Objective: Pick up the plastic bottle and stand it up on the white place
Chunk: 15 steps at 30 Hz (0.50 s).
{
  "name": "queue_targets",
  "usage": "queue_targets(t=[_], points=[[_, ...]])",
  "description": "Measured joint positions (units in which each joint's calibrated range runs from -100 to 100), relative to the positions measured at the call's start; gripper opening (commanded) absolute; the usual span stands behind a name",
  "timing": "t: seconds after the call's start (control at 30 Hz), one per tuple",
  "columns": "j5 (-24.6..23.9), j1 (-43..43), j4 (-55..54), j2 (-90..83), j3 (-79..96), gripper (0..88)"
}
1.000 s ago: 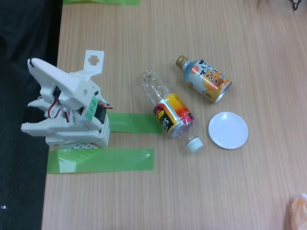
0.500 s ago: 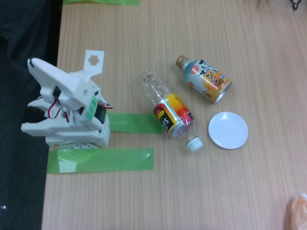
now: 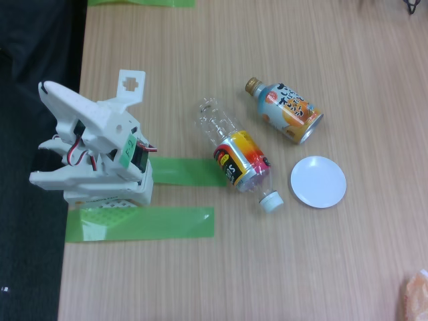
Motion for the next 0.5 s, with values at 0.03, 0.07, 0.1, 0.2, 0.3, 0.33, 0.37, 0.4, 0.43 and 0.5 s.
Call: queue_targets(t=[0.03,0.07,0.1,0.2,0.3,0.33,0.37,0.4,0.43,0.5], points=[[0.00,0.00,0.00,0.00,0.00,1.1],[0.00,0.00,0.00,0.00,0.00,1.1],[0.00,0.00,0.00,0.00,0.00,1.1],[0.00,0.00,0.17,0.00,0.00,1.1],[0.00,0.00,2.80,0.00,-0.90,1.1],[0.00,0.00,3.99,0.00,-1.63,1.1],[0.00,0.00,5.35,0.00,-2.44,1.1],[0.00,0.00,6.63,0.00,-3.34,1.3],[0.00,0.00,7.90,0.00,-4.07,1.4],[0.00,0.00,9.86,0.00,-5.24,1.4]])
